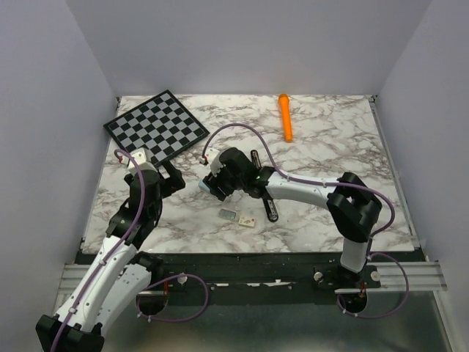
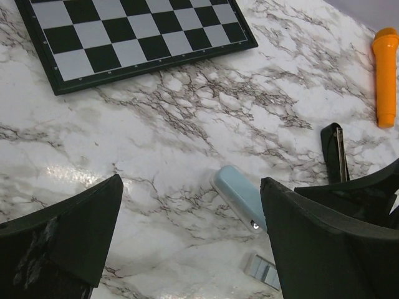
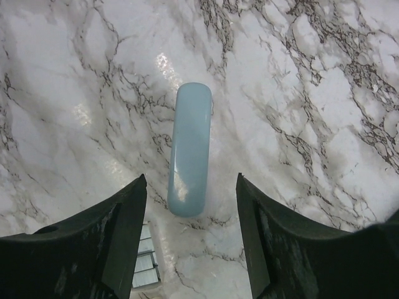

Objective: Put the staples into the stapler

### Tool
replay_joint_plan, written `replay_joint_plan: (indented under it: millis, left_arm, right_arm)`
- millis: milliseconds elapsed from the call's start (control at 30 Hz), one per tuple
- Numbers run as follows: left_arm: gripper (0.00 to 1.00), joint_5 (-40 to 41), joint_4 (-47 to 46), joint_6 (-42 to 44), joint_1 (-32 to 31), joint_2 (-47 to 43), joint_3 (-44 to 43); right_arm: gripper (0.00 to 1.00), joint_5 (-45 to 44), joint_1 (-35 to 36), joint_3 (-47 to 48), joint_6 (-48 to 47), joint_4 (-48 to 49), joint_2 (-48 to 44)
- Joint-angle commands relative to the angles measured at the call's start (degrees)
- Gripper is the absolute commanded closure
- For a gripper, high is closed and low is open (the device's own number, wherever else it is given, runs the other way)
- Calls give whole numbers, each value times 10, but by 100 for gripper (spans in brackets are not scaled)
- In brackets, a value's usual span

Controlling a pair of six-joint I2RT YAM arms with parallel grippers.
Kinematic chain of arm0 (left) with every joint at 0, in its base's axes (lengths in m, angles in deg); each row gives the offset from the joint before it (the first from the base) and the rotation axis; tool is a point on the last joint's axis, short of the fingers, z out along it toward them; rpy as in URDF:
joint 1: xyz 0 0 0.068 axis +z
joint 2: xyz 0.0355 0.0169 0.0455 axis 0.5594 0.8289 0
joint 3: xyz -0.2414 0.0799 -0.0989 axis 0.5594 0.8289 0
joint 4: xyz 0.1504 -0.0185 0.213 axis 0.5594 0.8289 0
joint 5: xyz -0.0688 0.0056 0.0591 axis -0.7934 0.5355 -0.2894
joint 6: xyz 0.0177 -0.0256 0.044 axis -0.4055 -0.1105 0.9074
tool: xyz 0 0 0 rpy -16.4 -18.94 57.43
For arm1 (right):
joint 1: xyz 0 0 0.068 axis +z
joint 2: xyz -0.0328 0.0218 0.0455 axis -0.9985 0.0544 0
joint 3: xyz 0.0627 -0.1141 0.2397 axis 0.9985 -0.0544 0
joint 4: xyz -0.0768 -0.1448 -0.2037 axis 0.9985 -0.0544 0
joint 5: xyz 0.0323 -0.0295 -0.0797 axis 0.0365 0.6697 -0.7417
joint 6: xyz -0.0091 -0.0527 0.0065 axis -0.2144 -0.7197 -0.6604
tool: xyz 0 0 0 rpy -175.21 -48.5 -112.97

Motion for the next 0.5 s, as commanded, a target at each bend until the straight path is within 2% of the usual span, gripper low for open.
replay_joint_plan:
  millis: [0, 167, 300, 433, 467]
  left_arm:
    - [1, 34, -35, 69, 2, -25, 30]
    - [1, 25, -59, 78, 2, -24, 49]
    - [1, 26, -72, 88, 2, -25, 52]
    - [1, 28, -78, 93, 2, -24, 52]
    - [1, 27, -78, 93, 3, -23, 52]
  right_arm:
    - [33, 9, 1, 54, -12, -103, 49]
    - [33, 4, 2, 95, -13, -138, 80]
    - [39, 3, 1, 108, -13, -149, 97]
    - [55, 1, 2, 107, -10, -156, 109]
    - [56, 0, 2, 106, -10, -156, 111]
